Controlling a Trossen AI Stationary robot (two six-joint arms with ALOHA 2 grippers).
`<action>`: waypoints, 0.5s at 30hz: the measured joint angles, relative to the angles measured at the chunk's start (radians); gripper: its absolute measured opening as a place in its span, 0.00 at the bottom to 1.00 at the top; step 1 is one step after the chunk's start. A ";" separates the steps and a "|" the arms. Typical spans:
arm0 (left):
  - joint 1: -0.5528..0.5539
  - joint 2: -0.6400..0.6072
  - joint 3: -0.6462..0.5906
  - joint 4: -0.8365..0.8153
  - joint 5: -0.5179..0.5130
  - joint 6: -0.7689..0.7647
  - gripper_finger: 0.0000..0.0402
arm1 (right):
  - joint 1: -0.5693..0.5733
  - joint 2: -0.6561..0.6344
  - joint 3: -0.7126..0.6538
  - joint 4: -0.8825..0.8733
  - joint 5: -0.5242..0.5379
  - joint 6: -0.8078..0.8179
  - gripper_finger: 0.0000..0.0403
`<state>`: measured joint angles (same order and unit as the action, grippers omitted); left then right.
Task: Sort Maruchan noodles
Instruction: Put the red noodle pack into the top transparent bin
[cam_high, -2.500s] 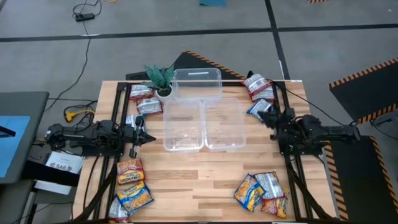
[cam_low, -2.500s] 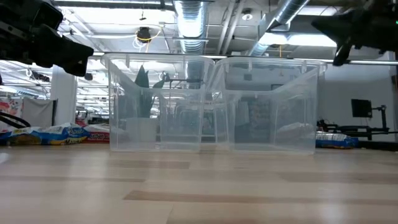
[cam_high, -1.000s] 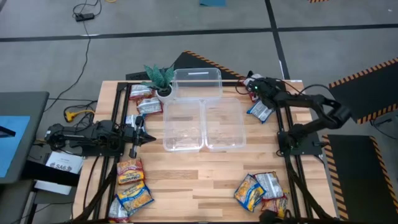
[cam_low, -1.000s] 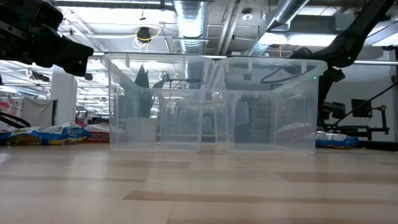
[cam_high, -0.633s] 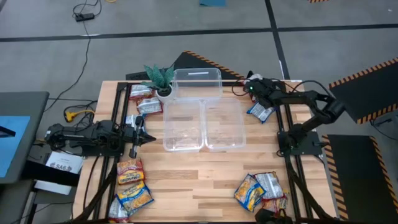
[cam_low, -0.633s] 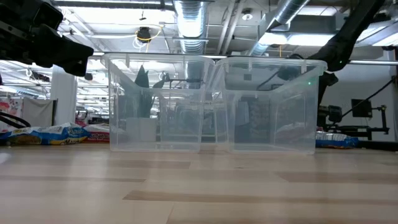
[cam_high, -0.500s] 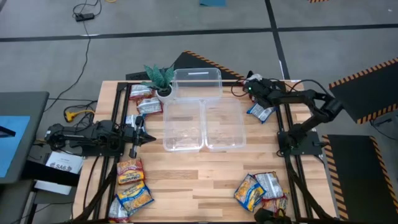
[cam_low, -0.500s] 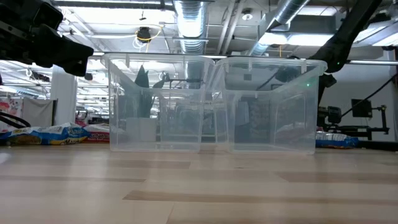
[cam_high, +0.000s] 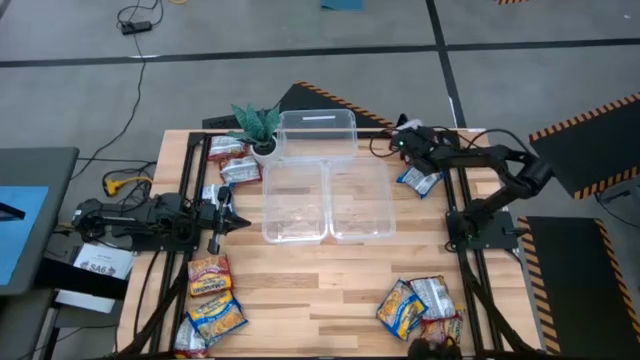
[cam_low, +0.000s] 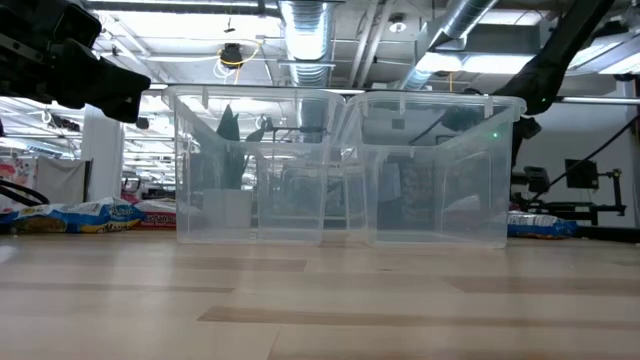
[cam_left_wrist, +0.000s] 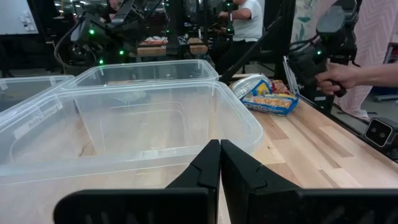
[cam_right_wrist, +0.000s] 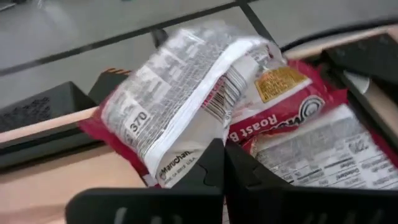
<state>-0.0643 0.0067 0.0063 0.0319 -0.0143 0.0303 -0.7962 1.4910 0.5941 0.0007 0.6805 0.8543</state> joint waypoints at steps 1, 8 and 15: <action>0.000 0.000 0.000 0.000 0.000 0.000 0.00 | 0.004 -0.016 0.000 -0.001 0.000 -0.025 0.02; 0.000 0.000 0.000 0.000 0.000 0.000 0.00 | 0.057 -0.220 0.000 -0.002 0.045 -0.170 0.02; 0.000 0.000 0.000 0.000 0.000 0.000 0.00 | 0.116 -0.436 0.000 -0.027 0.054 -0.254 0.02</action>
<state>-0.0643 0.0066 0.0066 0.0319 -0.0140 0.0303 -0.6805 1.0547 0.5938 -0.0259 0.7349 0.6006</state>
